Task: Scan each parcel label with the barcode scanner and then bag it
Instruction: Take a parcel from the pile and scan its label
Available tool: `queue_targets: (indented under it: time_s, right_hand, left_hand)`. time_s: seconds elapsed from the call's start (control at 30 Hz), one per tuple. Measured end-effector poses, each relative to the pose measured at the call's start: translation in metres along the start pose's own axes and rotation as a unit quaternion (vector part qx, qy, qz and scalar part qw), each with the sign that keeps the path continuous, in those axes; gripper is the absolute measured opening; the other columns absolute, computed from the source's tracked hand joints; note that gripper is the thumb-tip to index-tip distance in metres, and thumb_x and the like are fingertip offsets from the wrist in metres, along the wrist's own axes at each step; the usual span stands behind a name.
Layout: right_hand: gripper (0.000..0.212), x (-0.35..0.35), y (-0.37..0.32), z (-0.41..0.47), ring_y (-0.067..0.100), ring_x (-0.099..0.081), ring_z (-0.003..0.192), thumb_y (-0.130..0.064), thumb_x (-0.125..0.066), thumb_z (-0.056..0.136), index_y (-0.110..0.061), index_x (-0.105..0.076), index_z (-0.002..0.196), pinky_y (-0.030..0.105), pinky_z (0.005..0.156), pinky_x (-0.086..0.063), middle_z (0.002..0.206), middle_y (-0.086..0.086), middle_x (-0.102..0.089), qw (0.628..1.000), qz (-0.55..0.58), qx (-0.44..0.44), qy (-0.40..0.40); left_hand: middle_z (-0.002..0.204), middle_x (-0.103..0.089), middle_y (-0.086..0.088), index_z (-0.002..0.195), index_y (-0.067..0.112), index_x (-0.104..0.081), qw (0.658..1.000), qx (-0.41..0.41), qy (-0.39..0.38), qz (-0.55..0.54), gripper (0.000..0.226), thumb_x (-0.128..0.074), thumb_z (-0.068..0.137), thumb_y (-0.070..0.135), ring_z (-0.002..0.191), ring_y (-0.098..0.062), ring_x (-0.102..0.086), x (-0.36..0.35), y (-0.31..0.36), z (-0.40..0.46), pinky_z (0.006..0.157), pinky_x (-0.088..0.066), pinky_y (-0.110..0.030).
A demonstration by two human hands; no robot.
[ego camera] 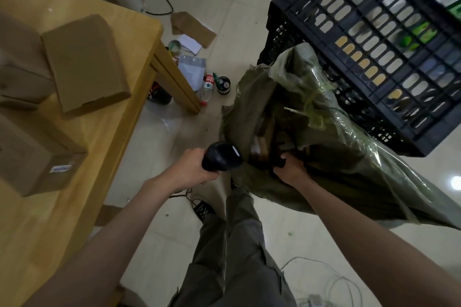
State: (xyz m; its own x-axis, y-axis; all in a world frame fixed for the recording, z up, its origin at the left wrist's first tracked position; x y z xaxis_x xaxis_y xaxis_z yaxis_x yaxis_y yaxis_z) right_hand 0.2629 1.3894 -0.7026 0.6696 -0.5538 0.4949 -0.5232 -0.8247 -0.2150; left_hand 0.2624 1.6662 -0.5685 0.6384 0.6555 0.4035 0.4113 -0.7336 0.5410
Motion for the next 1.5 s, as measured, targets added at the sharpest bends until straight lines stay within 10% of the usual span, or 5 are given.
queue_targets:
  time_s: [0.67, 1.5]
  right_hand:
    - [0.032, 0.072, -0.195, -0.207, 0.023, -0.062, 0.104, -0.035, -0.061, 0.092, -0.022, -0.059, 0.121, 0.041, 0.087, -0.055, 0.116, 0.002, -0.063, 0.959, -0.118, 0.247, 0.077]
    - [0.021, -0.07, -0.484, -0.311, 0.018, -0.062, 0.092, -0.032, -0.06, 0.094, -0.019, -0.062, 0.11, 0.039, 0.082, -0.059, 0.104, 0.001, -0.063, 0.83, -0.309, 0.463, 0.032]
  left_hand:
    - [0.066, -0.068, 0.001, 0.087, 0.015, -0.064, 0.99, -0.054, 0.117, -0.052, 0.015, -0.076, 0.08, 0.009, 0.059, -0.011, -0.07, 0.107, -0.008, -0.169, 0.056, -0.053, -0.022]
    - [0.066, -0.073, -0.008, 0.089, 0.017, -0.066, 0.922, 0.054, 0.34, -0.179, 0.008, -0.073, 0.085, 0.018, 0.063, -0.017, -0.071, 0.215, -0.196, -0.345, 0.066, -0.056, -0.027]
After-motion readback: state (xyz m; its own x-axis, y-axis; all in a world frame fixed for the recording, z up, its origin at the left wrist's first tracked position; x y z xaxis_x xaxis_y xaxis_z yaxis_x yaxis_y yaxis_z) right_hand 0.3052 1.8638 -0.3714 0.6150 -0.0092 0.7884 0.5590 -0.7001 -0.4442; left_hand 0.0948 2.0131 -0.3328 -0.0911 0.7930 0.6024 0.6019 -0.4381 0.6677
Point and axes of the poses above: each hand's wrist, its own z-axis towards the middle knuckle, its own x-axis out of the back of the hand, y = z × x, the point moved 4 cm from there along z, towards the middle knuckle
